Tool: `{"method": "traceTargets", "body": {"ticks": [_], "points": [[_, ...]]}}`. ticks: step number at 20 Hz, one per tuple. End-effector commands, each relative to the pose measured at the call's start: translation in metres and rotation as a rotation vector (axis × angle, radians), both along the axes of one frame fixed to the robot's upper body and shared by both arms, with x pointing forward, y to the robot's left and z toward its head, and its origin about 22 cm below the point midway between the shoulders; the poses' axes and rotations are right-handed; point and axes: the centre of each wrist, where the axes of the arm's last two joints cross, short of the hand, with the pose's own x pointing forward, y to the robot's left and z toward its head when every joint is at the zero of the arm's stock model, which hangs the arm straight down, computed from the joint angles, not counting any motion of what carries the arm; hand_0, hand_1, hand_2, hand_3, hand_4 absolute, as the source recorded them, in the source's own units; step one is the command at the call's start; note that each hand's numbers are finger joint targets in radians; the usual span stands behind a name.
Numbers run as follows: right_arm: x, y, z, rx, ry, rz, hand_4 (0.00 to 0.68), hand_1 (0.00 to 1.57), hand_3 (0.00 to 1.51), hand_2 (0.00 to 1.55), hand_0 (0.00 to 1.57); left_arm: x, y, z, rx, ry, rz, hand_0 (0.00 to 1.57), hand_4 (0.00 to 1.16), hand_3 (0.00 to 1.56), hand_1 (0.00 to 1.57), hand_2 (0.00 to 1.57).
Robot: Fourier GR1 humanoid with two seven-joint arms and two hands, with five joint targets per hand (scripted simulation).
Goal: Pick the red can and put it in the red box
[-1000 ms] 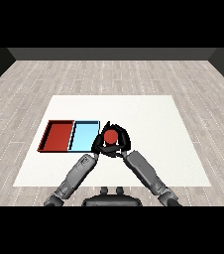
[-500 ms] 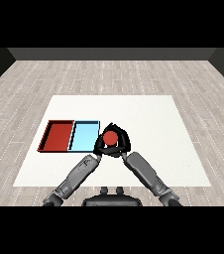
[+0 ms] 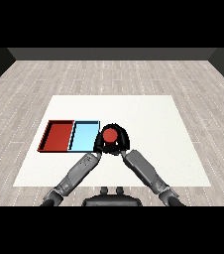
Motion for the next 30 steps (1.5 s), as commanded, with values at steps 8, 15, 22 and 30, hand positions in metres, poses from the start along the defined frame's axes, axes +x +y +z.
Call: {"method": "traceTargets", "body": {"ticks": [8,15,22,30], "points": [[-0.013,0.008,-0.008,0.018,-0.029,0.021,0.549,1.52,1.4,1.46,1.52,-0.014,-0.014,0.004,-0.031,0.024,-0.01,1.57,0.88,1.42,1.57,1.53],[-0.009,0.005,0.01,0.047,-0.035,0.089,0.0,0.0,0.0,0.0,0.0,-0.003,-0.013,0.005,-0.061,-0.004,-0.016,1.57,1.14,1.49,1.57,1.57],[0.004,-0.004,0.01,0.028,-0.071,0.073,0.0,0.0,0.0,0.0,0.0,-0.019,-0.02,-0.007,-0.041,-0.014,-0.006,1.57,1.15,1.49,1.57,1.57],[0.001,-0.022,0.031,-0.029,-0.105,-0.031,0.0,0.0,0.0,0.0,0.0,-0.001,0.023,0.007,-0.027,-0.01,0.022,1.57,1.15,1.48,1.57,1.57]]}}
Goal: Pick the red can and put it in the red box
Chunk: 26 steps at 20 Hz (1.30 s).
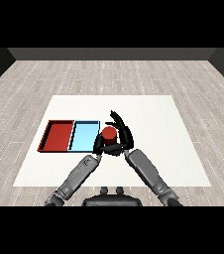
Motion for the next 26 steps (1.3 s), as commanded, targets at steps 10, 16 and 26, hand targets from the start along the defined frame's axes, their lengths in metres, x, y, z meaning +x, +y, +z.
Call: {"method": "traceTargets", "body": {"ticks": [10,16,26], "points": [[-0.02,-0.08,0.086,0.071,-0.163,-0.179,0.0,0.0,0.0,0.0,0.0,0.02,0.037,-0.007,-0.002,0.01,0.068,1.57,1.12,1.45,1.57,1.55],[-0.018,-0.13,0.034,0.109,-0.111,-0.264,0.0,0.0,0.0,0.0,0.0,0.003,0.056,0.007,0.026,-0.004,0.092,1.57,1.14,1.47,1.57,1.57],[-0.051,-0.196,-0.041,-0.022,0.049,-0.385,0.0,0.0,0.0,0.0,0.0,0.027,0.123,0.02,0.186,-0.047,0.258,1.57,1.12,1.42,1.57,1.56]]}}
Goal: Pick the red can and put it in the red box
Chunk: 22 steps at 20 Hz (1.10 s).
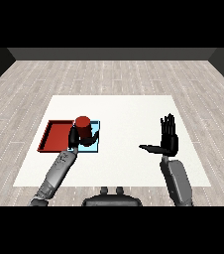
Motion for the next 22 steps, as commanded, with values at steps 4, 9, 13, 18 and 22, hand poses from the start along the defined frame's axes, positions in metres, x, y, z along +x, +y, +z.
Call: {"method": "traceTargets", "body": {"ticks": [4,9,13,18,22], "points": [[-0.031,-0.033,-0.043,-0.041,0.123,-0.016,0.0,0.0,0.0,0.0,0.0,0.018,0.045,0.016,0.143,0.002,0.13,1.57,1.13,1.44,1.57,1.55],[-0.017,-0.027,-0.057,-0.003,0.152,-0.03,0.0,0.0,0.0,0.0,0.0,0.063,0.095,0.03,0.236,0.071,0.23,1.57,1.1,1.42,1.57,1.51],[-0.017,-0.022,-0.059,-0.005,0.18,-0.05,0.0,0.0,0.0,0.0,0.0,0.067,0.139,0.008,0.269,0.218,0.343,1.57,1.09,1.44,1.57,1.53],[-0.011,-0.022,-0.064,-0.043,0.128,-0.055,0.0,0.0,0.0,0.0,0.0,0.041,0.184,-0.059,0.274,0.364,0.427,1.57,1.09,1.49,1.57,1.57],[-0.007,-0.04,-0.057,-0.035,0.094,-0.026,0.0,0.0,0.0,0.0,0.0,0.053,0.19,-0.07,0.353,0.448,0.502,1.57,1.04,1.5,1.57,1.57]]}}
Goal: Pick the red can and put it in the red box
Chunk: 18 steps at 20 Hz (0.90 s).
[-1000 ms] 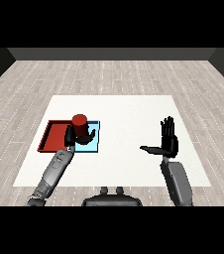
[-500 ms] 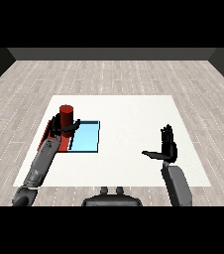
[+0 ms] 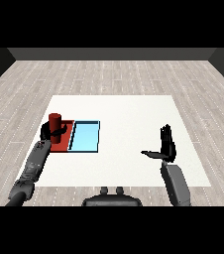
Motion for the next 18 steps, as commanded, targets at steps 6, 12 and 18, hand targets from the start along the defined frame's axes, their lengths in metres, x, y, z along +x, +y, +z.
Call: {"method": "traceTargets", "body": {"ticks": [6,12,18], "points": [[-0.005,0.002,0.005,-0.061,-0.074,-0.01,0.0,0.0,0.0,0.0,0.0,-0.016,0.014,-0.049,0.096,0.289,0.178,0.33,0.72,0.33,0.33,0.45],[0.003,-0.001,0.008,-0.033,-0.097,0.001,0.0,0.0,0.0,0.0,0.0,-0.021,0.018,-0.055,-0.052,0.318,0.218,1.13,0.53,0.0,1.13,1.09],[-0.007,0.006,0.012,-0.036,-0.133,0.019,0.0,0.0,0.0,0.0,0.0,-0.017,0.031,-0.043,0.185,0.526,0.099,0.0,0.32,0.0,0.0,0.0]]}}
